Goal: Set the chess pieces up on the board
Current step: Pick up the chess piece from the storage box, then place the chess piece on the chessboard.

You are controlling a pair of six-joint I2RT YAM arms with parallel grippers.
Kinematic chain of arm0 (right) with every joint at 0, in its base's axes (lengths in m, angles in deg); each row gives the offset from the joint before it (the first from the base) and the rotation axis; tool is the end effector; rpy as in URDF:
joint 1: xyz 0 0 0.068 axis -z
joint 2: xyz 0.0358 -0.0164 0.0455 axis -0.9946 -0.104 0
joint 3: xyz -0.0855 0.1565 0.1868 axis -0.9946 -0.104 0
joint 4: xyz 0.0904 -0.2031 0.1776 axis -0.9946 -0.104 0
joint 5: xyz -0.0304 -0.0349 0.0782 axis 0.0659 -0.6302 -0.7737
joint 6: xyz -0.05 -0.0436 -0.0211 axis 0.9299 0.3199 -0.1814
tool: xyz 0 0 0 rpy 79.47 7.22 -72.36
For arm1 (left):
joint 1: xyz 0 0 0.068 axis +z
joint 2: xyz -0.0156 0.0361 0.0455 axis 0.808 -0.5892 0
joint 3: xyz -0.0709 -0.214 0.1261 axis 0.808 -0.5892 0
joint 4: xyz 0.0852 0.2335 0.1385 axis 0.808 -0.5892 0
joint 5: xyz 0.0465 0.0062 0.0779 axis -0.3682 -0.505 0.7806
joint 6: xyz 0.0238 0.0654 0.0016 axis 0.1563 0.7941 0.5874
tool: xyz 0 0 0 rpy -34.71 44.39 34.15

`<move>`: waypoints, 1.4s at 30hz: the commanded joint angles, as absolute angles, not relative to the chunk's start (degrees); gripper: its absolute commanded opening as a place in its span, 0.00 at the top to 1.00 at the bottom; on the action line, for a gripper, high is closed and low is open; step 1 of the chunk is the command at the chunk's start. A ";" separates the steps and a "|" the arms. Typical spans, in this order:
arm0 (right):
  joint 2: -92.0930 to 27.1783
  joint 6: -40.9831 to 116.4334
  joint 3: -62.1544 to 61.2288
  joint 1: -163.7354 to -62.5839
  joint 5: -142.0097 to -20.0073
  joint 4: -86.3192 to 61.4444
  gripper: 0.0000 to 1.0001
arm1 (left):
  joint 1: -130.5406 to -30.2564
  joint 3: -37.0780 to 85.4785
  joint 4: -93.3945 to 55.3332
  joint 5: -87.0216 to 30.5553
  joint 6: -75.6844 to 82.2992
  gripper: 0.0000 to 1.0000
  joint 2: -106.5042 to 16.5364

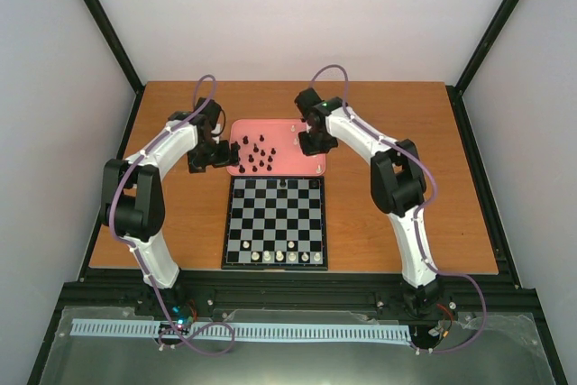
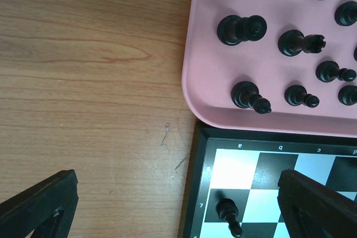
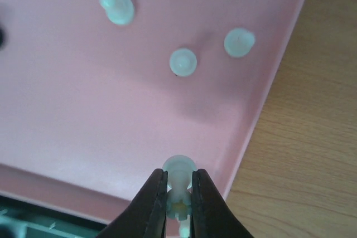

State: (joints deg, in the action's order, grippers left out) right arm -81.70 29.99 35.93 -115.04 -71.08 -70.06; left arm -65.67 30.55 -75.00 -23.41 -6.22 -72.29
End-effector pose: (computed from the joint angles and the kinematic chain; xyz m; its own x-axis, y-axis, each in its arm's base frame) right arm 0.4179 0.2486 0.1488 -0.9340 -0.2686 -0.2356 -0.2812 0.9594 0.0209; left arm 0.3637 -0.0794 0.1730 -0.9712 -0.1648 -0.1719 -0.1437 0.9812 -0.1292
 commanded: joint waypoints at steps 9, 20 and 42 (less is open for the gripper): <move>-70.52 29.58 40.71 -125.73 -71.54 -75.56 0.93 | -56.66 32.06 -76.31 -23.97 -9.34 0.00 -64.51; -68.66 30.36 41.66 -143.69 -75.68 -78.93 0.93 | -43.67 26.37 -76.67 -25.37 -16.81 0.00 -55.89; -83.58 30.66 47.23 -157.59 -80.44 -83.61 0.94 | -41.39 25.49 -77.56 -21.19 -20.88 0.00 -50.09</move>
